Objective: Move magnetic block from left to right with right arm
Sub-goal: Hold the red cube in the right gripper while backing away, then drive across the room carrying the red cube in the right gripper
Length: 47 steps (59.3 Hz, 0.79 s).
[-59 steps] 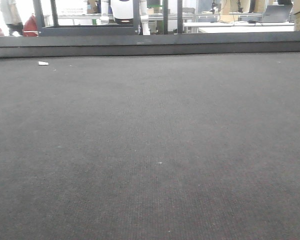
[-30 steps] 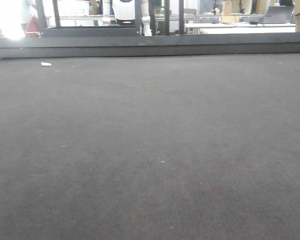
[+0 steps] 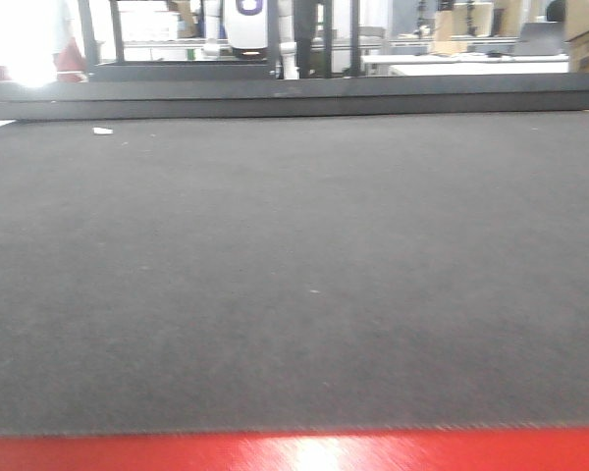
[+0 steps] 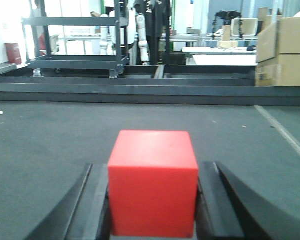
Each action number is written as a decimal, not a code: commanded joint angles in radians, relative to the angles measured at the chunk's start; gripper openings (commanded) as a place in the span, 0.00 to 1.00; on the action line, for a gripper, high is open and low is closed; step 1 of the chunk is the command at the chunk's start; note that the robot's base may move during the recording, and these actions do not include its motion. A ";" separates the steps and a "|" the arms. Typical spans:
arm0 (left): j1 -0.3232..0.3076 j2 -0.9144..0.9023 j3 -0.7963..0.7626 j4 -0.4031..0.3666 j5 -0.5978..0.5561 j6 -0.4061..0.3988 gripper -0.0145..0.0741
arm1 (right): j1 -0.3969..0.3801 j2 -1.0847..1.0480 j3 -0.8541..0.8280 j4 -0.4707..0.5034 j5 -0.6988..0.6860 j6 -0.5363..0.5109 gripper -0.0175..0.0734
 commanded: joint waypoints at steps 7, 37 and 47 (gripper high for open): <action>-0.005 -0.006 0.009 0.000 -0.088 -0.004 0.03 | -0.004 0.006 -0.027 -0.006 -0.087 -0.001 0.49; -0.005 -0.006 0.009 0.000 -0.088 -0.004 0.03 | -0.004 0.006 -0.027 -0.006 -0.087 -0.001 0.49; -0.005 -0.006 0.009 0.000 -0.088 -0.004 0.03 | -0.004 0.006 -0.027 -0.006 -0.087 -0.001 0.49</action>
